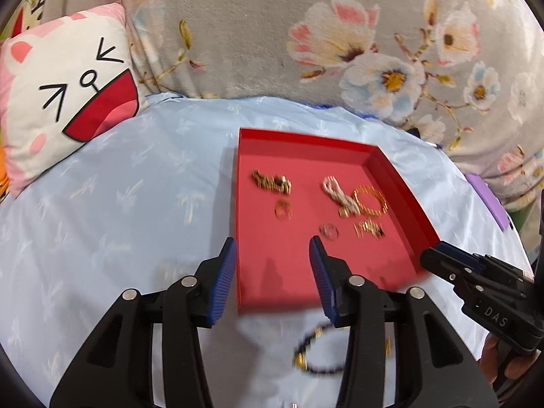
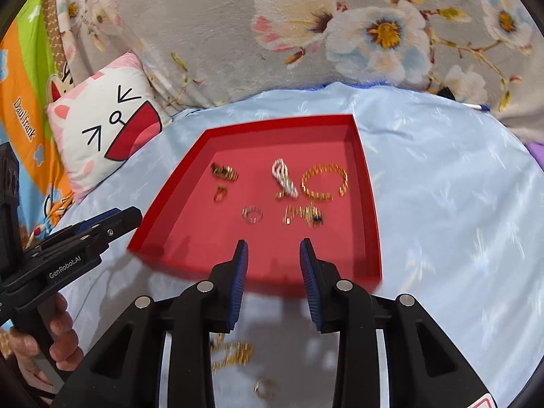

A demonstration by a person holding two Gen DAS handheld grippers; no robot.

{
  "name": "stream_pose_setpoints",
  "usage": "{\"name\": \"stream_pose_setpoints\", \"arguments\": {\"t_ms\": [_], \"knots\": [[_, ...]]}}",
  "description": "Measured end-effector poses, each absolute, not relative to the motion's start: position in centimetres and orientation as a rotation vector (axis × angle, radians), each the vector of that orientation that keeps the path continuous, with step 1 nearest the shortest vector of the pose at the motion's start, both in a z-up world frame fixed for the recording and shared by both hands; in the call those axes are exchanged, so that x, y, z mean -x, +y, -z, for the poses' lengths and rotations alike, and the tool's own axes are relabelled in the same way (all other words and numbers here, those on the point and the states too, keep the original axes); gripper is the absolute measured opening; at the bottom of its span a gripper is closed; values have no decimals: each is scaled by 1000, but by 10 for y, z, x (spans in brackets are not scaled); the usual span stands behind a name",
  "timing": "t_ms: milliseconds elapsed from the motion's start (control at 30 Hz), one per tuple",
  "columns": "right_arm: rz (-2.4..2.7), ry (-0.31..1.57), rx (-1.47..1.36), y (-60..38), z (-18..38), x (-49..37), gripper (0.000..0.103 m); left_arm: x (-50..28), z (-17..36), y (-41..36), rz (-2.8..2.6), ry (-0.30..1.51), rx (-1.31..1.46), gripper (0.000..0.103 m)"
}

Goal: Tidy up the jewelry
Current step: 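Withdraw both open tools from the red box toward the gold hoop earrings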

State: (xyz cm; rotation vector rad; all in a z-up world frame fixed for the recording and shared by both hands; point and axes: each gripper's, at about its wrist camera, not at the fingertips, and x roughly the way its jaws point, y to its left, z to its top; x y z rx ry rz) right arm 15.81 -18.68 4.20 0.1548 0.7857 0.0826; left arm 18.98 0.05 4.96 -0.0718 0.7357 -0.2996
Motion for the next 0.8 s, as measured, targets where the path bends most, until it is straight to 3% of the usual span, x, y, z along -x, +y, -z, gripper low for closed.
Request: {"name": "stream_pose_setpoints", "arguments": {"t_ms": [133, 800], "knots": [[-72, 794, -171, -184, -32, -119, 33, -155, -39, 1, 314, 744, 59, 50], [-48, 852, -244, -184, 16, -34, 35, -87, 13, 1, 270, 828, 7, 50]]}}
